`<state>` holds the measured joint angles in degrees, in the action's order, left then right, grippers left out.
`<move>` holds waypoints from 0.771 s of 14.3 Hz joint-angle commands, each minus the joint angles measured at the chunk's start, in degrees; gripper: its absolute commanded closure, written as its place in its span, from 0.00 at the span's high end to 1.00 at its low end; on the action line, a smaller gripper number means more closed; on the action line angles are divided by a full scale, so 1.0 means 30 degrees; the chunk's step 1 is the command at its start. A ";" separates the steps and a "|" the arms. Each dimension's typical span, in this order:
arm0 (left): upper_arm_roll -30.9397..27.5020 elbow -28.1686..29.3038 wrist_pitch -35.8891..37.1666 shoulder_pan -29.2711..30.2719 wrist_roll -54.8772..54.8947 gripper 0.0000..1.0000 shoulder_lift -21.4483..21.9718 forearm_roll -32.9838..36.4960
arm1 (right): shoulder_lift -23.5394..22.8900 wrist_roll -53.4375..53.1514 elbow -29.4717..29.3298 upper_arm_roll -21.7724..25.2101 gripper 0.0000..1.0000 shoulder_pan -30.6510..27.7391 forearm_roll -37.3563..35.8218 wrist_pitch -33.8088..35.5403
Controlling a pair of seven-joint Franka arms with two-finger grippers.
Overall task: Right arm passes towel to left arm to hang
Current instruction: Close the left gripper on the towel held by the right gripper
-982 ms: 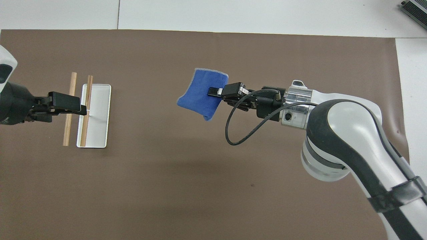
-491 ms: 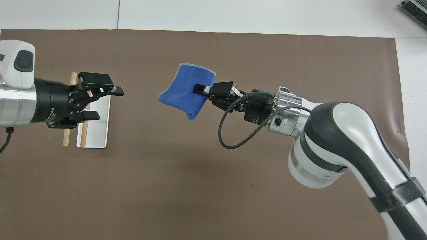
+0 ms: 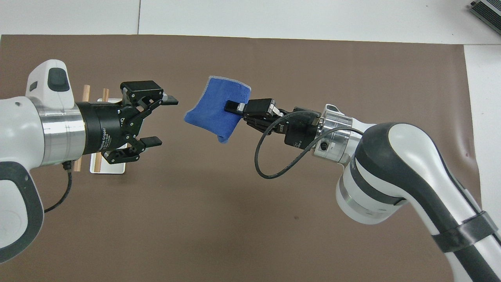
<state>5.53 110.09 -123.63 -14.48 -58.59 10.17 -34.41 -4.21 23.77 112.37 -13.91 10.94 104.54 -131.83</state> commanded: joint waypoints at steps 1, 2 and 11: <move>-0.0173 0.2203 -0.3014 -0.1497 -0.1970 1.00 0.1237 -0.0513 | 0.0497 0.0601 0.0453 -0.0080 0.00 -0.0043 0.0865 -0.0296; -0.0172 0.2818 -0.4593 -0.2083 -0.2439 1.00 0.1327 -0.0542 | 0.0497 0.0601 0.0395 -0.0080 0.00 -0.0043 0.0895 -0.0238; -0.0143 0.3586 -1.0024 -0.3993 -0.4641 1.00 0.0479 -0.0513 | 0.0497 0.1187 0.0218 -0.0080 0.00 -0.0072 0.2212 -0.0062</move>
<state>5.73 119.84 -149.81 -24.79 -71.95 11.75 -34.96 -3.67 25.46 112.31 -13.91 10.95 108.89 -131.82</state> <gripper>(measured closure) 0.000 0.960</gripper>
